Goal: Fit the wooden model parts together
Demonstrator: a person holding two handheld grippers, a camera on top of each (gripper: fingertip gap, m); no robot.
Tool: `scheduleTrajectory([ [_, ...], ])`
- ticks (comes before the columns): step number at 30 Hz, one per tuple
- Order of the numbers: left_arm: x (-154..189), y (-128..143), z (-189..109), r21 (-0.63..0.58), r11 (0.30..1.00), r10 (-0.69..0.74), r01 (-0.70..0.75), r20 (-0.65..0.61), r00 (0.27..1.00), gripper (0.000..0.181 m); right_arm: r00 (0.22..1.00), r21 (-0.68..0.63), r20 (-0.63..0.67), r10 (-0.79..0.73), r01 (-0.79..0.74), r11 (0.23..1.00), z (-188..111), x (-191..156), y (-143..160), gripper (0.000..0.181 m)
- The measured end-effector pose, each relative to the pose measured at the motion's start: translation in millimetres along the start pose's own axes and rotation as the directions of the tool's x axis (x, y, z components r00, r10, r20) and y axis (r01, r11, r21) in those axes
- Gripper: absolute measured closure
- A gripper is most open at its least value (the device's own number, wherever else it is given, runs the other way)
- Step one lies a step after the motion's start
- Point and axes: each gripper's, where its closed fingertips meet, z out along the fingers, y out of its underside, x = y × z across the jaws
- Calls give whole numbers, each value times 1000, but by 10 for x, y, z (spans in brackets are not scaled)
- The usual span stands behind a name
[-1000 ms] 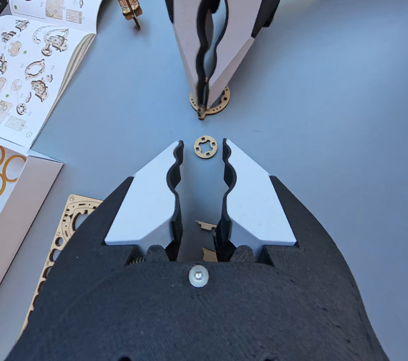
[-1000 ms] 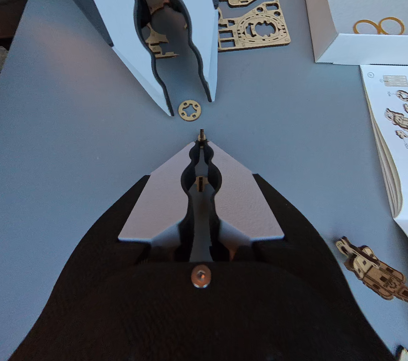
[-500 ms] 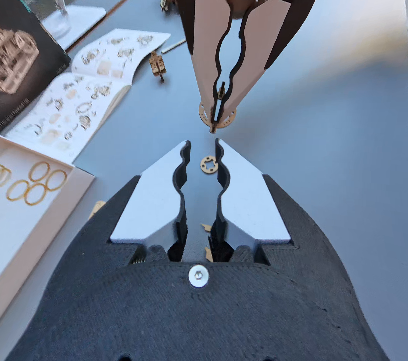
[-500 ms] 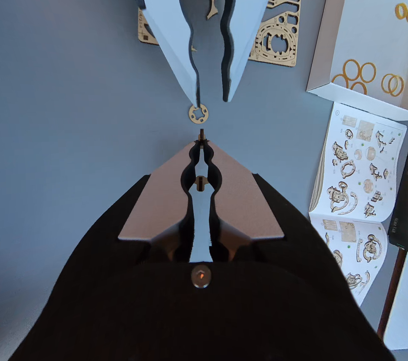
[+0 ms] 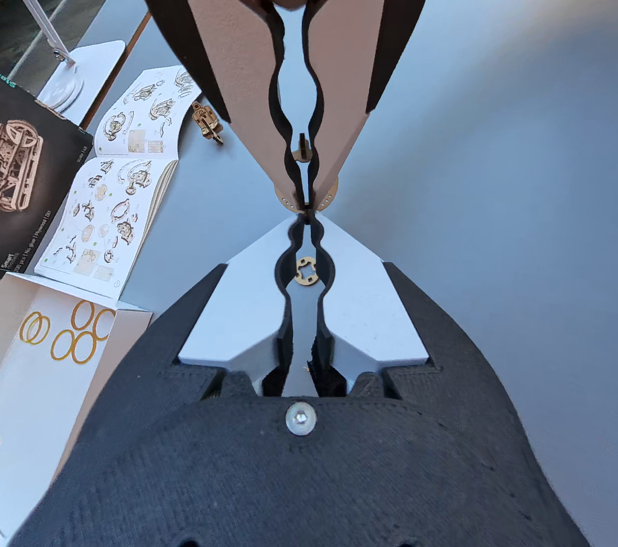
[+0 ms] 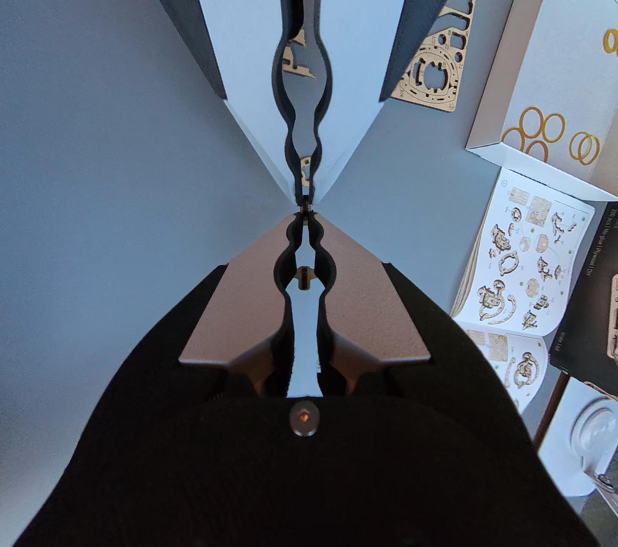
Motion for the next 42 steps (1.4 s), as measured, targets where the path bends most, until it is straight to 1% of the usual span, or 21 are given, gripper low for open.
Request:
scheduleTrajectory([
  [1, -13, 6, 4, -10, 1000, 8, -8, 10, 1000, 173, 1000, -4, -10, -9, 9, 1000, -9, 14, -2, 180],
  [5, -15, -16, 27, -20, 1000, 18, -18, 13, 1000, 173, 999, -26, -12, -40, 40, 999, -45, 15, -10, 180],
  [7, -23, -32, 35, -18, 999, 31, -31, 22, 999, 180, 999, -51, -10, -49, 49, 998, -53, 22, 5, 180],
  [8, -52, -39, 35, -15, 999, 35, -34, 43, 998, 180, 998, -58, -25, -57, 56, 997, -61, 52, 7, 175],
  [12, -172, -80, -14, 40, 999, -30, 26, 100, 995, 181, 969, -25, -223, -106, 103, 994, -294, 339, -112, 155],
  [14, -288, -81, -66, 80, 993, -95, 83, 155, 983, 180, 935, 87, -346, -78, 114, 990, -616, 484, -276, 145],
  [16, -434, -90, -147, 137, 980, -171, 142, 228, 959, 181, 876, 286, -477, 73, 76, 955, -1069, 645, -369, 133],
  [17, -505, -113, -204, 179, 970, -209, 165, 265, 941, 181, 839, 427, -503, 208, 33, 903, -1305, 709, -352, 127],
  [18, -565, -140, -261, 220, 958, -245, 184, 295, 923, 181, 800, 594, -473, 370, -21, 804, -1518, 755, -301, 122],
  [19, -617, -172, -318, 259, 946, -275, 195, 324, 905, 181, 776, 762, -353, 522, -85, 642, -1667, 765, -241, 122],
  [20, -655, -216, -371, 299, 933, -299, 198, 346, 889, 181, 763, 884, -162, 626, -169, 435, -1733, 756, -178, 123],
  [21, -673, -270, -412, 338, 921, -317, 195, 356, 879, 181, 741, 932, 36, 671, -266, 244, -1703, 749, -108, 121],
  [22, -684, -331, -446, 374, 908, -332, 191, 361, 871, 181, 703, 922, 192, 685, -369, 120, -1571, 741, -41, 121],
  [23, -686, -393, -474, 408, 894, -343, 184, 361, 867, 181, 660, 889, 296, 690, -455, 54, -1399, 724, 2, 124],
  [25, -692, -498, -519, 469, 864, -373, 183, 352, 858, 181, 598, 837, 401, 694, -546, -13, -1136, 679, -9, 130],
  [27, -683, -580, -537, 527, 822, -418, 214, 305, 856, 181, 580, 814, 469, 666, -576, -71, -1065, 644, -133, 130],
  [29, -684, -624, -543, 573, 776, -470, 264, 246, 848, 181, 568, 802, 484, 666, -593, -77, -1014, 639, -226, 137],
  [32, -698, -626, -534, 595, 748, -500, 292, 218, 838, 181, 579, 811, 422, 698, -585, -4, -928, 631, -294, 153],
  [36, -681, -590, -492, 586, 751, -505, 305, 211, 837, 181, 578, 826, 329, 747, -560, 70, -871, 656, -287, 161],
  [38, -685, -564, -475, 578, 758, -504, 303, 225, 834, 181, 566, 823, 325, 758, -564, 68, -856, 673, -282, 163],
  [42, -699, -516, -434, 555, 778, -498, 294, 259, 828, 181, 540, 815, 329, 774, -577, 56, -792, 697, -253, 179],
])
